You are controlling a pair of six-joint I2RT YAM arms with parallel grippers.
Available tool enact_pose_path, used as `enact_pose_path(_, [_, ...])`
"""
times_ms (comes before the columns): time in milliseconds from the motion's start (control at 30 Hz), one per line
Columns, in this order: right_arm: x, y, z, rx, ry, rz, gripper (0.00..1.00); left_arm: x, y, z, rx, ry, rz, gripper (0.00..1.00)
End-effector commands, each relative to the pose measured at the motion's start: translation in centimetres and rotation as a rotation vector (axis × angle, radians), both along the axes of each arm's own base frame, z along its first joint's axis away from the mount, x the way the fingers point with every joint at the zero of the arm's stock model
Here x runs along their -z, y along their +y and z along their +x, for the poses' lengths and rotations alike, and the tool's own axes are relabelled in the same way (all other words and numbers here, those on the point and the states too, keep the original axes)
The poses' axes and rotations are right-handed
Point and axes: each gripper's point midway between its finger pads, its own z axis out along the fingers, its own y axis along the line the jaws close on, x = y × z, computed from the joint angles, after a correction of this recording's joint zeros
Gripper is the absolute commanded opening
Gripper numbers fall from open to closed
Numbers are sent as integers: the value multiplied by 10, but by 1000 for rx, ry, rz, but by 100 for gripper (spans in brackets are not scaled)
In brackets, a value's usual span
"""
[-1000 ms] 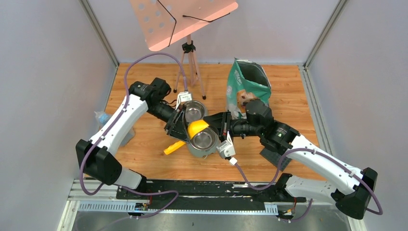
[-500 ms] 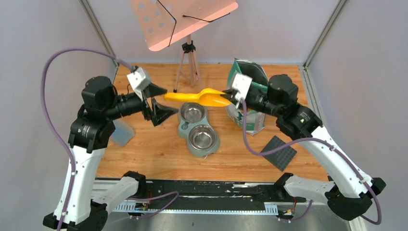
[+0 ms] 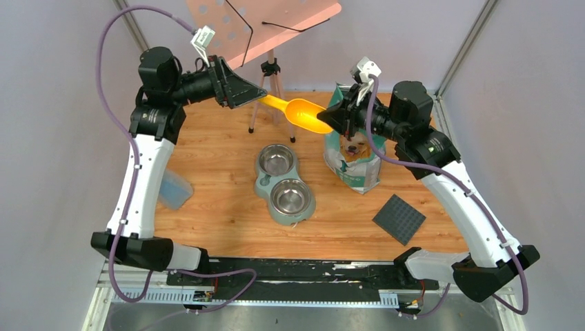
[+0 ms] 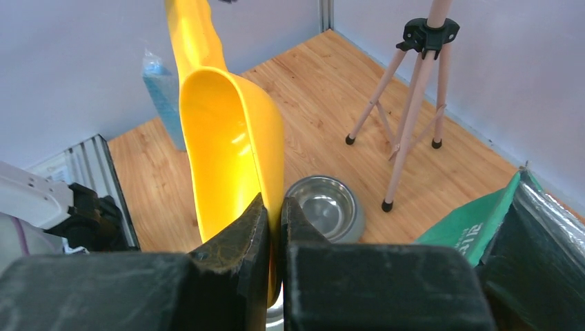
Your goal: Serve the pet food
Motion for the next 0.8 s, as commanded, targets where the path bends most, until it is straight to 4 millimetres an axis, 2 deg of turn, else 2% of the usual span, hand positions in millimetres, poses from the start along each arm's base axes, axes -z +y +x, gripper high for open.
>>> enact_pose_path(0, [-44, 6, -7, -30, -24, 145, 0, -29, -11, -30, 175, 77, -110, 80])
enact_pose_path(167, [-46, 4, -7, -27, -50, 136, 0, -12, -14, -38, 261, 170, -126, 71])
enact_pose_path(300, [-37, 4, -5, -20, -46, 115, 0, -12, -14, -43, 289, 162, -132, 55])
enact_pose_path(467, [-29, 6, 0, -20, -35, 102, 0, -9, -15, -39, 297, 162, -129, 48])
enact_pose_path(600, [-23, 10, 1, -39, -28, 92, 0, -7, -15, -38, 305, 143, -123, 38])
enact_pose_path(667, [-18, 14, -3, -76, -20, 83, 0, -5, -15, -38, 309, 127, -119, 30])
enact_pose_path(700, [-13, 16, -5, -93, -17, 70, 0, -5, -15, -38, 314, 113, -114, 19])
enact_pose_path(767, [-6, 19, -6, -109, -4, 52, 2, -1, -15, -39, 322, 89, -105, 2])
